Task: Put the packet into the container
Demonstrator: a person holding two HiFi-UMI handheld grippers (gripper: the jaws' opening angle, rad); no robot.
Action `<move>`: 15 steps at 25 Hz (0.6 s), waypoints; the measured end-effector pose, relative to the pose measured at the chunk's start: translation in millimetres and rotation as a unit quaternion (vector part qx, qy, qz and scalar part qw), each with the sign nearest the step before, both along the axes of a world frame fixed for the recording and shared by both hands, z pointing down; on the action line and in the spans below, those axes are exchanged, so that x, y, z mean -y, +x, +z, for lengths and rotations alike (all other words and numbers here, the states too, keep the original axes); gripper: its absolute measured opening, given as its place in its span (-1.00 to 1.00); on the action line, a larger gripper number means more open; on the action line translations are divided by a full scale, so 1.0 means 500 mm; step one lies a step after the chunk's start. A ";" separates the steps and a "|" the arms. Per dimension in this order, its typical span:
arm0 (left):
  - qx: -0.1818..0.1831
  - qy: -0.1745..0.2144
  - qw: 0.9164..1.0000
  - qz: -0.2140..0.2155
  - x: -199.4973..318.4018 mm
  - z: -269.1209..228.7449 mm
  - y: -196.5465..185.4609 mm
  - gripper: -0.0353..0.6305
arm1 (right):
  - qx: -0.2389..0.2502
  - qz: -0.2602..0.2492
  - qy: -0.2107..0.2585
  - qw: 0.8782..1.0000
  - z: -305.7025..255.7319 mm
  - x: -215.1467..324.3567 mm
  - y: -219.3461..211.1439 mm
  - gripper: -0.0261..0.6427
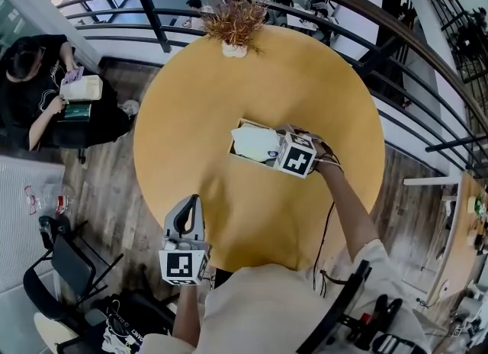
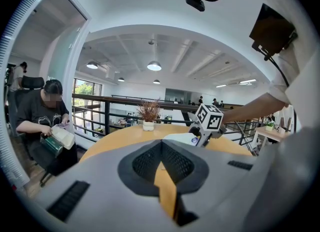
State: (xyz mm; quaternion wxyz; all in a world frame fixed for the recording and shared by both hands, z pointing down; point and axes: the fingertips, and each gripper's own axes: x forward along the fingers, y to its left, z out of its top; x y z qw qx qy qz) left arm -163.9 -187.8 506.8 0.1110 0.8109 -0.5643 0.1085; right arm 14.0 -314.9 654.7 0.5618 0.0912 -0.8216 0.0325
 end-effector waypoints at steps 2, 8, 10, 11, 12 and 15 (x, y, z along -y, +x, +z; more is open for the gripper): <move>0.002 -0.001 1.000 -0.001 0.000 -0.001 0.000 -0.88 | 0.006 0.003 -0.007 1.000 -0.005 0.001 -0.001 0.20; 0.005 -0.002 1.000 -0.003 -0.003 0.000 -0.004 -0.88 | 0.039 0.018 -0.022 0.999 -0.023 0.003 -0.015 0.29; 0.004 -0.002 1.000 -0.003 -0.002 0.000 -0.005 -0.88 | 0.041 0.019 -0.017 0.999 -0.027 0.003 -0.018 0.29; 0.004 -0.002 1.000 -0.002 -0.002 -0.001 -0.004 -0.88 | 0.044 0.021 -0.012 0.999 -0.032 0.003 -0.018 0.29; 0.004 -0.001 1.000 -0.001 -0.001 -0.002 -0.004 -0.88 | 0.047 0.023 -0.006 0.999 -0.039 0.002 -0.017 0.29; 0.002 0.001 1.000 0.000 0.003 -0.004 -0.003 -0.88 | 0.059 0.032 0.016 0.998 -0.066 0.010 -0.017 0.29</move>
